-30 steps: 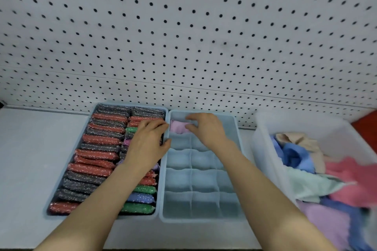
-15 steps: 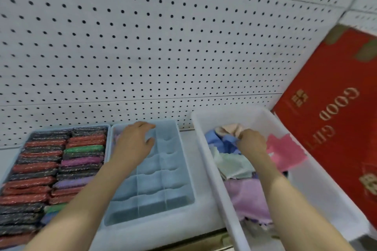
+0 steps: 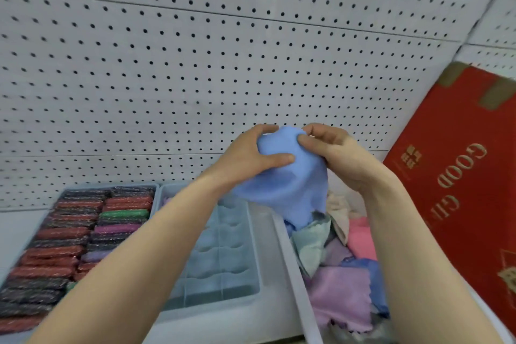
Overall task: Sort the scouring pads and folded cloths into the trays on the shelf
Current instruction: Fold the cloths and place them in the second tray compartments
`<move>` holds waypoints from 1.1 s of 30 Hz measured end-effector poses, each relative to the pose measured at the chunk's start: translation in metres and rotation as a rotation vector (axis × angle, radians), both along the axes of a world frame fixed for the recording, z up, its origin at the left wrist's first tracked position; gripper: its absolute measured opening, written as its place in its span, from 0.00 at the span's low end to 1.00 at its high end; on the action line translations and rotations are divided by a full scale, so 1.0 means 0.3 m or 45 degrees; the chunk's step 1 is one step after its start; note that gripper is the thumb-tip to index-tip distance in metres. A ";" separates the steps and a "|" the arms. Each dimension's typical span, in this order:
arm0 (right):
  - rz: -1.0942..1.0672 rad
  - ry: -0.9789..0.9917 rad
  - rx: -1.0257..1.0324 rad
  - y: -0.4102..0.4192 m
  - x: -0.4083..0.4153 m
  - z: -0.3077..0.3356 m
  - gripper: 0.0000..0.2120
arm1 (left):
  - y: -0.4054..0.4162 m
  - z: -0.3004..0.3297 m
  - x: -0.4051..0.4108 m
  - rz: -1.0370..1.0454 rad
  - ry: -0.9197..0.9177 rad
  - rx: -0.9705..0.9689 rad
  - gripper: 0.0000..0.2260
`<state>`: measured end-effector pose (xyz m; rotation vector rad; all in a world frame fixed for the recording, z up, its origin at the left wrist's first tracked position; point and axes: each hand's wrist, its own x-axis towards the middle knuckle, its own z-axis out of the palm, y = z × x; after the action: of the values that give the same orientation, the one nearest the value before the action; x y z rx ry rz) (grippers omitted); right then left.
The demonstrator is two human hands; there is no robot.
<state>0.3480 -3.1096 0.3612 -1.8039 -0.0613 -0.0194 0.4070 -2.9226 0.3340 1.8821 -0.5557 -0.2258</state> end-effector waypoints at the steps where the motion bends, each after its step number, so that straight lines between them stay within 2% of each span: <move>1: -0.041 -0.029 -0.059 0.006 0.000 0.013 0.07 | 0.026 0.011 0.009 0.035 0.017 -0.049 0.22; 3: -0.098 -0.036 -0.127 0.010 -0.004 0.028 0.08 | 0.085 0.026 0.023 0.071 0.114 -0.216 0.12; 6: -0.128 -0.007 -0.117 0.023 -0.004 0.035 0.08 | 0.173 0.043 0.040 0.161 0.151 -0.390 0.10; 10: -0.125 -0.015 -0.066 0.088 0.016 0.036 0.08 | 0.245 0.066 0.032 0.270 0.039 -0.405 0.10; 13: -0.086 -0.025 -0.047 0.139 0.022 0.051 0.07 | 0.295 0.082 0.013 0.308 -0.024 -0.395 0.04; 14: -0.059 -0.034 -0.116 0.157 0.023 0.058 0.07 | 0.310 0.086 0.004 0.292 -0.036 -0.393 0.02; 17: 0.073 -0.084 -0.437 0.253 0.027 0.073 0.12 | 0.331 0.096 -0.019 0.234 -0.128 -0.334 0.04; 20: 0.108 -0.158 -0.255 0.357 0.043 0.071 0.03 | 0.336 0.103 -0.039 0.214 -0.228 -0.310 0.04; 21: 0.076 -0.177 -0.166 0.373 0.048 0.075 0.03 | 0.352 0.096 -0.038 0.220 -0.268 -0.273 0.05; 23: 0.007 -0.191 0.006 0.377 0.056 0.089 0.03 | 0.407 0.069 -0.027 0.229 -0.318 0.014 0.09; 25: -0.036 -0.161 0.187 0.358 0.052 0.101 0.02 | 0.478 0.026 -0.018 0.263 -0.275 0.340 0.11; 26: -0.052 -0.135 0.261 0.347 0.050 0.103 0.02 | 0.514 0.005 -0.015 0.280 -0.227 0.365 0.13; 28: -0.074 -0.102 0.338 0.329 0.044 0.101 0.03 | 0.580 -0.016 -0.016 0.316 -0.098 0.151 0.12; 31: -0.027 -0.093 0.381 0.307 0.025 0.093 0.04 | 0.650 -0.017 -0.019 0.422 0.141 -0.338 0.02; 33: 0.039 -0.087 0.462 0.298 0.012 0.087 0.08 | 0.676 -0.016 -0.015 0.437 0.274 -0.615 0.02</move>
<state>0.3514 -3.0202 0.3872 -1.4394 -0.1265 -0.0662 0.4026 -2.7196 0.3293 1.4291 -0.1167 -0.0576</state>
